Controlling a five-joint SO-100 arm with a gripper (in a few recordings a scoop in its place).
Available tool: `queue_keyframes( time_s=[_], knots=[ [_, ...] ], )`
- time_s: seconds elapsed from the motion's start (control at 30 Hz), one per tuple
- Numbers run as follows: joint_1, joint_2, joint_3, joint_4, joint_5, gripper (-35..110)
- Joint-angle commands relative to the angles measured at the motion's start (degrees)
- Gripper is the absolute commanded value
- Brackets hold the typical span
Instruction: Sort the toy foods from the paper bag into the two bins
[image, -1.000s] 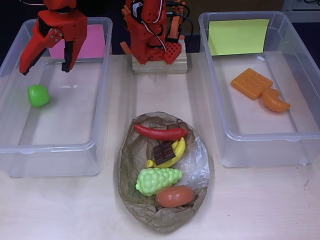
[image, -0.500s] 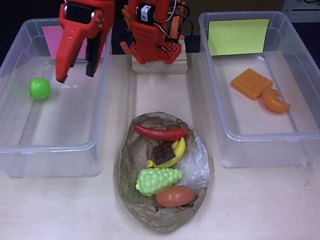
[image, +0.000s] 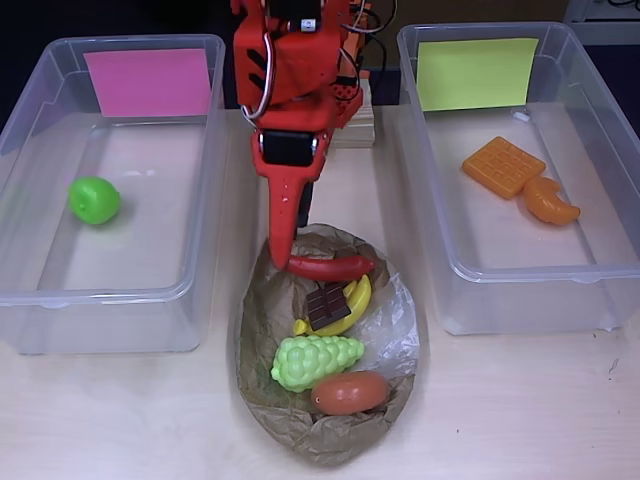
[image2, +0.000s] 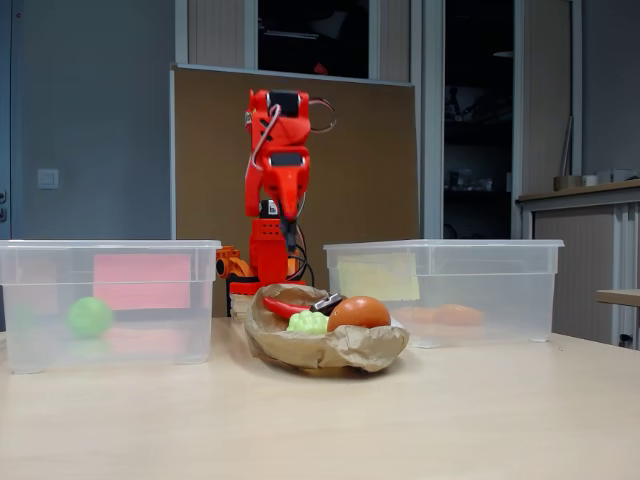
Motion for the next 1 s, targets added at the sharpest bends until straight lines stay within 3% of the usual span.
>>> queue_keyframes(
  time_s=[0.0, 0.17, 0.57, 0.97],
  knots=[
    [-3.08, -1.23, 3.52, -4.66, 3.96, 34],
    [-4.66, -4.92, 6.33, -10.46, 6.77, 29],
    [-6.15, -7.65, 13.01, -13.01, 17.58, 32],
    [-8.26, -16.7, 9.4, -17.23, 17.23, 30]
  ],
)
